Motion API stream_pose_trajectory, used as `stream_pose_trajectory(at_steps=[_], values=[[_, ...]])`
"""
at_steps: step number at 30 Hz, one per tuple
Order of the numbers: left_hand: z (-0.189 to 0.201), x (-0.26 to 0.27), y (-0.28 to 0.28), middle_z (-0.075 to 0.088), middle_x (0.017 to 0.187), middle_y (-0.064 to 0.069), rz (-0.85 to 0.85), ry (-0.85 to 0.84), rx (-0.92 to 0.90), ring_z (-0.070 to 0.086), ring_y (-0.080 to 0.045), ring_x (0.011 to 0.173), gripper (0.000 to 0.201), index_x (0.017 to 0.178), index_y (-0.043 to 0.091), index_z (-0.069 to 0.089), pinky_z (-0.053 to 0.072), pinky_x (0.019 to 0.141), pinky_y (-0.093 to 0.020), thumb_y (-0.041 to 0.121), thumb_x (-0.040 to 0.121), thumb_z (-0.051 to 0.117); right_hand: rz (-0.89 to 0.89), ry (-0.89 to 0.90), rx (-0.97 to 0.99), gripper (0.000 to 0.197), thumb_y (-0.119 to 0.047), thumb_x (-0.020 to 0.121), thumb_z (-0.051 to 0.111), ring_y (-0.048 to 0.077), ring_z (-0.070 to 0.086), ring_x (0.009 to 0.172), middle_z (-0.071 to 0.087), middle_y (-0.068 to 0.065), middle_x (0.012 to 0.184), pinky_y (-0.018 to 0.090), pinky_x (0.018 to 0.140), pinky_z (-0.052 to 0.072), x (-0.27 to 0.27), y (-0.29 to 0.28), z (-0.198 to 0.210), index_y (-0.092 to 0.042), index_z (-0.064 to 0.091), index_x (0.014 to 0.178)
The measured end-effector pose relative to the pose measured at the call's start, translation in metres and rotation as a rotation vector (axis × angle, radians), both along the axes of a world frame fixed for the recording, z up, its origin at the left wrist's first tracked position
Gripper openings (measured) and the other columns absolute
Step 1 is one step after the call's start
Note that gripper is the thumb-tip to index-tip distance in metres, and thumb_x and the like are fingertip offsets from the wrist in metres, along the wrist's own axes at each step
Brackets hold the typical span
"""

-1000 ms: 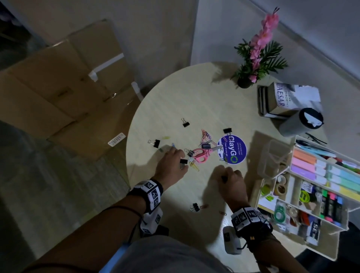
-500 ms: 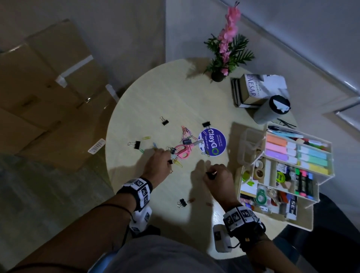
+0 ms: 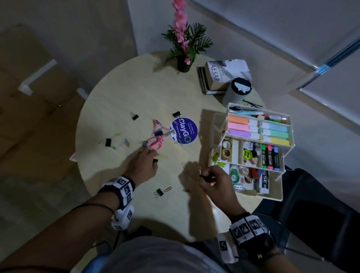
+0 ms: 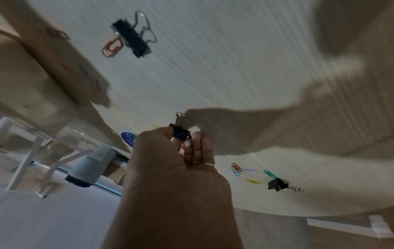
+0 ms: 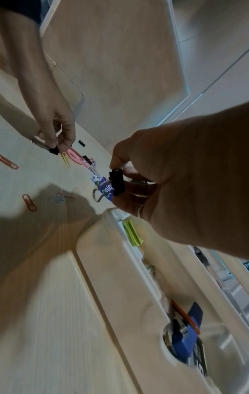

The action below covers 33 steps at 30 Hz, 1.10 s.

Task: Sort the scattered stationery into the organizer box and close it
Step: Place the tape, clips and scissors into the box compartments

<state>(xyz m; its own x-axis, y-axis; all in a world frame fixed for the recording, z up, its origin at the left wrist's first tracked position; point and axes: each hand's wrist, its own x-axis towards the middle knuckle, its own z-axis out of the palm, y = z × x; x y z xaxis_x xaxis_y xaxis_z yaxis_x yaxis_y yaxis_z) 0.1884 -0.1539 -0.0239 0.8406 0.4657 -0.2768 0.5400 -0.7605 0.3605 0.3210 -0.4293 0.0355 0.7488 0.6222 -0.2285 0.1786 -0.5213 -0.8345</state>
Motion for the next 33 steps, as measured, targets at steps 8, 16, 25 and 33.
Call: stream_pose_trajectory(at_steps=[8,16,25,33], values=[[0.007,0.009,-0.021,0.062,0.095,-0.014,0.054,0.038,0.013,0.061,-0.038,0.087,0.016,0.092,0.011,0.070,0.051,0.072,-0.037,0.018,0.080,0.076,-0.079,0.055,0.080,0.023,-0.001,0.084,0.077,0.021,0.067,0.073,0.069,-0.002,0.081,0.043,0.071,0.058,0.012,-0.029,0.008,-0.020,0.065,0.088],[0.036,0.042,-0.060,0.067,0.082,-0.004,0.172,-0.205,-0.275,0.060,-0.012,0.065,0.025,0.093,0.009,0.072,0.045,0.060,-0.020,0.005,0.071,0.084,-0.287,-0.050,0.084,0.024,0.003,0.084,0.078,0.014,0.067,0.075,0.068,0.001,0.085,0.031,0.068,0.057,0.060,-0.117,0.019,-0.017,0.065,0.087],[0.081,0.114,-0.182,0.064,0.107,0.001,-0.169,-0.418,-0.565,0.068,-0.010,0.092,0.032,0.107,0.018,0.069,0.057,0.082,-0.020,0.004,0.082,0.082,-0.511,-0.052,0.122,0.011,-0.003,0.092,0.076,0.016,0.068,0.080,0.072,0.008,0.091,0.036,0.077,0.058,0.102,-0.212,0.020,-0.008,0.067,0.094],[0.076,0.154,-0.255,0.068,0.100,0.008,-0.288,-0.312,-0.556,0.065,-0.006,0.089,0.022,0.102,0.026,0.071,0.059,0.079,-0.041,0.019,0.087,0.084,-0.498,-0.063,0.163,0.011,0.000,0.092,0.076,0.007,0.067,0.080,0.073,0.006,0.094,0.016,0.074,0.055,0.103,-0.232,0.013,-0.007,0.068,0.095]])
